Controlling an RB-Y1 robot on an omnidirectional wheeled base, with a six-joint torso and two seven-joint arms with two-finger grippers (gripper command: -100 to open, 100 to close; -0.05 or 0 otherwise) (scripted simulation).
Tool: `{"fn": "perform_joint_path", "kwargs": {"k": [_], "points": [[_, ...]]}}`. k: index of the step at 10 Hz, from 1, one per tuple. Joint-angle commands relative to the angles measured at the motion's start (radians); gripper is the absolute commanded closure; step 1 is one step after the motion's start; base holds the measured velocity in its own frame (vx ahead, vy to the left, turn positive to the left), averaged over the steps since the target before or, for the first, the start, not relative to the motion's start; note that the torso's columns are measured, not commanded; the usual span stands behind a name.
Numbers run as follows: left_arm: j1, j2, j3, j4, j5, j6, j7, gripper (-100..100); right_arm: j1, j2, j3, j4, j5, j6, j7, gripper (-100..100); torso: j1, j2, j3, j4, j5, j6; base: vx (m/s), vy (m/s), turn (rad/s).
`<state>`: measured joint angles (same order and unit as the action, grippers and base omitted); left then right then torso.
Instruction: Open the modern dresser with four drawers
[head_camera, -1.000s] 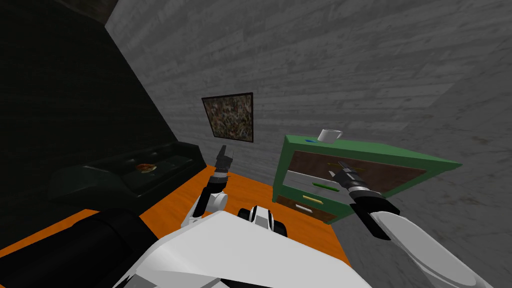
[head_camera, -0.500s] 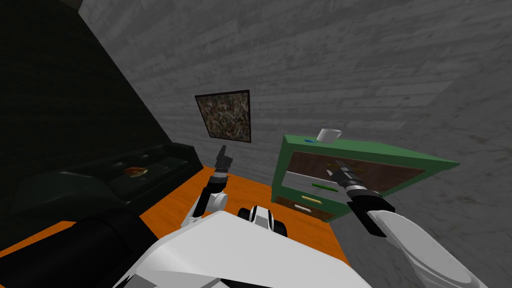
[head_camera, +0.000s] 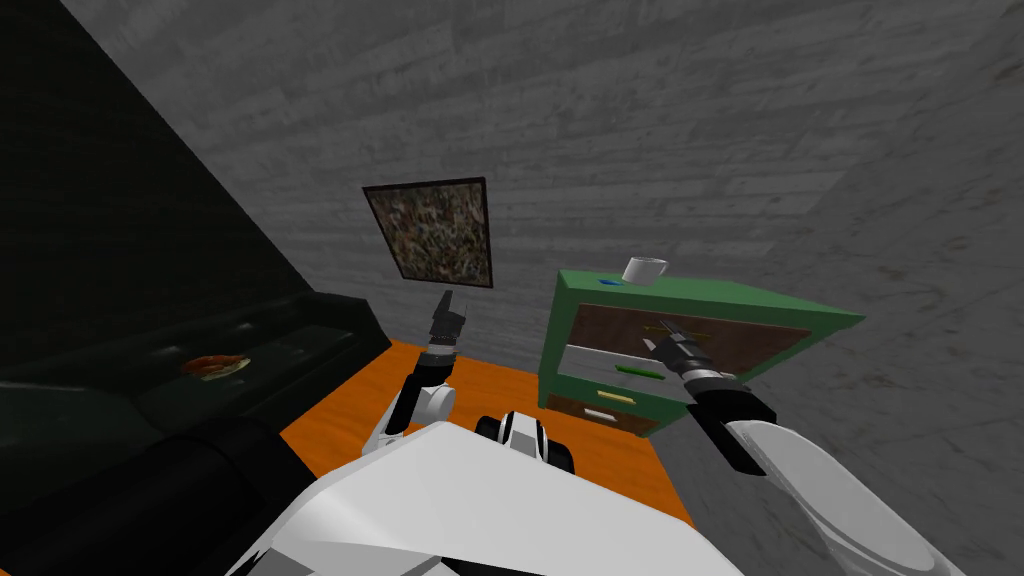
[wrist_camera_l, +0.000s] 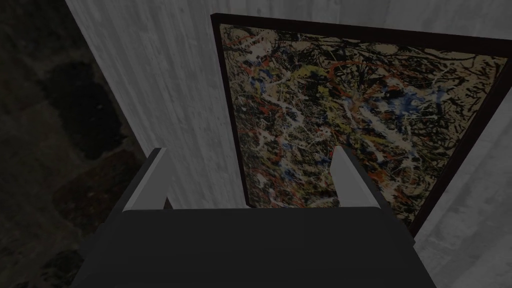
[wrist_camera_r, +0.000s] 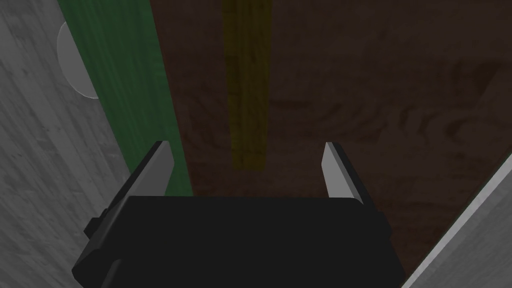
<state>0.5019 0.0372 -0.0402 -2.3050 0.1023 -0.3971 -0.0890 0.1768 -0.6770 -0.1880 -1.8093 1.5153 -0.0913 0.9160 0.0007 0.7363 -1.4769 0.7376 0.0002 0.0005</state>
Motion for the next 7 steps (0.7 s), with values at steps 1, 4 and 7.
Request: {"fn": "perform_joint_path", "kwargs": {"k": [1,4,7], "points": [[0.000,0.000,0.000,0.000,0.000,0.000,0.000,0,0.012,0.009,0.029,-0.064,0.004,-0.033,0.003,-100,0.000,-0.001,-0.001,0.000,0.000,0.000,0.202,0.027,-0.330],[0.000,0.000,0.000,0.000,0.000,0.000,0.000,0,0.012,0.009,0.029,-0.064,0.004,-0.033,0.003,100,-0.003,0.004,0.002,0.001,-0.001,-0.003,0.078,0.013,-0.064],[-0.001,0.000,0.000,0.000,0.000,0.000,0.000,0,-0.005,-0.009,-0.004,0.015,0.003,0.006,-0.006,100,0.000,0.004,0.003,0.000,-0.001,-0.004,-0.192,-0.038,0.332]]}}
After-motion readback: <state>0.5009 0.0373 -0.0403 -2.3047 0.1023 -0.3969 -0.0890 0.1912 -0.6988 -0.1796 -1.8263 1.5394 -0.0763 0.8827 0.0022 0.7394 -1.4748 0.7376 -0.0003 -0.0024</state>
